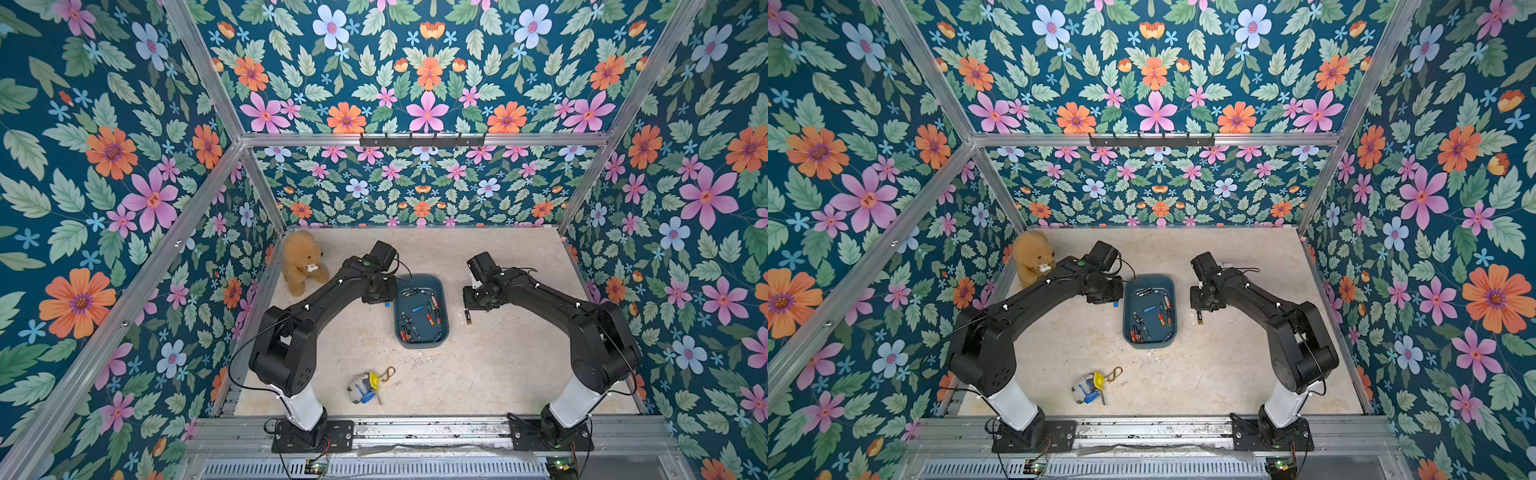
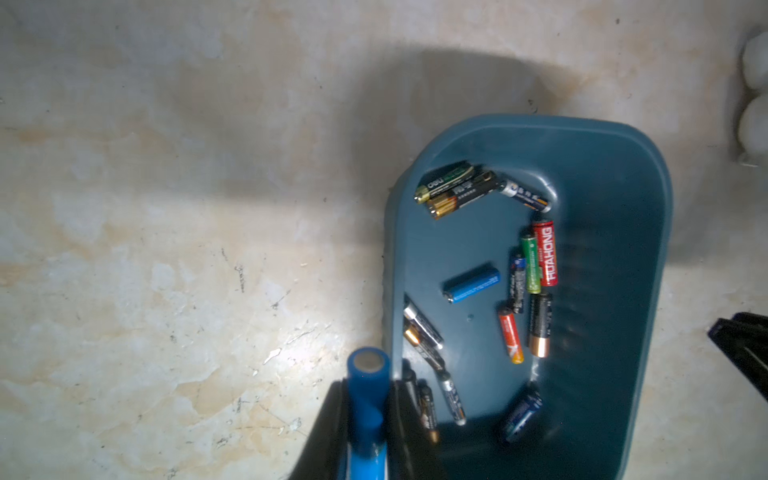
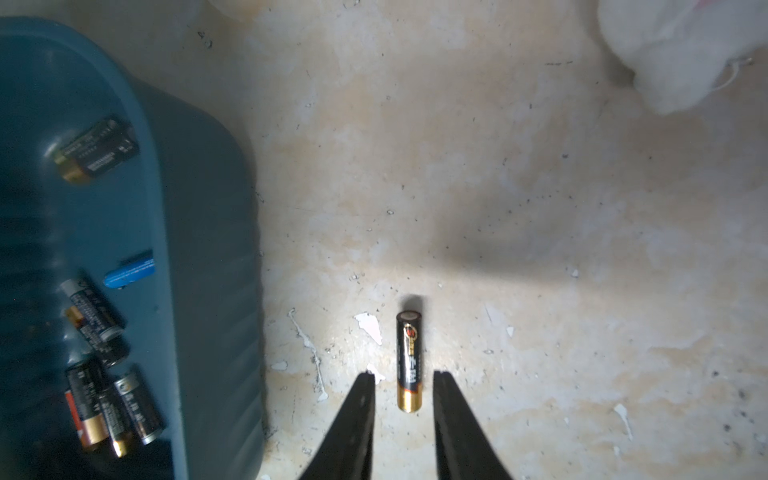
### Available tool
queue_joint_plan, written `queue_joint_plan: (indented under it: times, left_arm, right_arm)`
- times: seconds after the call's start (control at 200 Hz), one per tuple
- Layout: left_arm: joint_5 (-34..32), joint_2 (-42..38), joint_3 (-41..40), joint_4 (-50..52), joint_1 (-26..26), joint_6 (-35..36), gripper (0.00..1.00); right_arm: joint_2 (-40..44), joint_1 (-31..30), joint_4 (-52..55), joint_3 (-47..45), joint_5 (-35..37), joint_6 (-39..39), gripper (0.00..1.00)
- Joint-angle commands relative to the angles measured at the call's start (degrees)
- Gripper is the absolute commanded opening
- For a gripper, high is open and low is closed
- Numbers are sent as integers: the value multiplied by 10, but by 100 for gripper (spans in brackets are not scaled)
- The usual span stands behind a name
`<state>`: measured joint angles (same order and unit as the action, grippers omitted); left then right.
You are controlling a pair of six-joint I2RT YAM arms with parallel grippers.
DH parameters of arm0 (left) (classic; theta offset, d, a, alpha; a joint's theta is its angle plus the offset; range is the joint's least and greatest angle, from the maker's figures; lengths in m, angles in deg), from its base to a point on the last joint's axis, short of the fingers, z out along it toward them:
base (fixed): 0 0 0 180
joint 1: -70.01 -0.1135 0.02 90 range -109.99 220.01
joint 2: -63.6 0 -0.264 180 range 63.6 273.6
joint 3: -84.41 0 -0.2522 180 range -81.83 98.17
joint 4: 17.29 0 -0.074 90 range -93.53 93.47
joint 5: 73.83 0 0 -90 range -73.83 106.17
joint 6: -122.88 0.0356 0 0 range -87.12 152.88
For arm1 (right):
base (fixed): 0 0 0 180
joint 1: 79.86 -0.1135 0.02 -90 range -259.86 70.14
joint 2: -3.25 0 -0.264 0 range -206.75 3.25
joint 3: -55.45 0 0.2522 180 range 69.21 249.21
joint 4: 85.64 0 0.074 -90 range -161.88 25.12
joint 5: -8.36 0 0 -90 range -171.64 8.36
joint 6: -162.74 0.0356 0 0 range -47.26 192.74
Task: Take the batteries out of the storage box
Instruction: Place the battery at the center of the board.
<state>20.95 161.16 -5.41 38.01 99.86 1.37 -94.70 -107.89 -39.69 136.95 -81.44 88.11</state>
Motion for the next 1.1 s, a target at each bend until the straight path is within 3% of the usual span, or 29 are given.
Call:
queue_joint_plan:
  times: [0.0, 1.095]
  left_arm:
    - [-4, -5, -13, -1, -7, 12, 16]
    - [-11, 41, -89, -60, -30, 31, 15]
  right_arm:
    - [-4, -1, 8, 5, 2, -3, 30]
    - [-20, -1, 17, 15, 6, -3, 30]
